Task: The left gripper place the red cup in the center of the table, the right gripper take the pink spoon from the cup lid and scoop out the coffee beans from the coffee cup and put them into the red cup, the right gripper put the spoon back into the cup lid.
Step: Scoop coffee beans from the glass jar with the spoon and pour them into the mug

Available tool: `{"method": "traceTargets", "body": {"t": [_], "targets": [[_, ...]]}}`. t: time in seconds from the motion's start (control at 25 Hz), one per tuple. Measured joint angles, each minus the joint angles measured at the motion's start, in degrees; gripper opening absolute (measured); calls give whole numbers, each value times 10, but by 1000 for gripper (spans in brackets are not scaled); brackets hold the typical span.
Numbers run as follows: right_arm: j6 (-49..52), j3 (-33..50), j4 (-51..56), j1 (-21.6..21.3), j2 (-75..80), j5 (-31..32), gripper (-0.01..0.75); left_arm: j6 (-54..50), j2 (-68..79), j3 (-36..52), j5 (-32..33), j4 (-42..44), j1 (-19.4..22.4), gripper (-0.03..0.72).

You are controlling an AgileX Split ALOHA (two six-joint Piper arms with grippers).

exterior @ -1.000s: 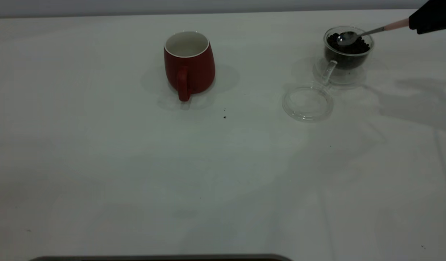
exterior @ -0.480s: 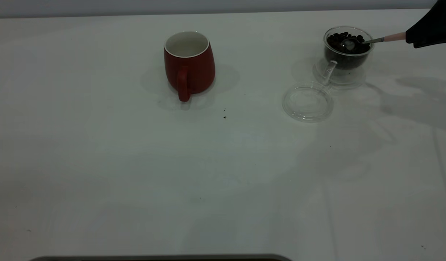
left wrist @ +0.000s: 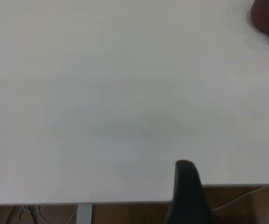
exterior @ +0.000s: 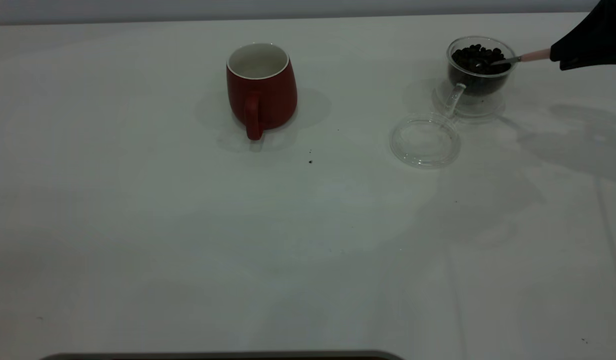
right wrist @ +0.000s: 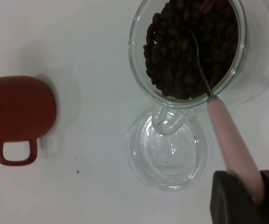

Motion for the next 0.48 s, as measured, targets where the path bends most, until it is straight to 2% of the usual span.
{"method": "traceTargets", "body": {"t": [0.48], "targets": [[1, 0, 61, 0, 39, 39, 110, 0, 0, 0, 0, 0, 0, 569]]}}
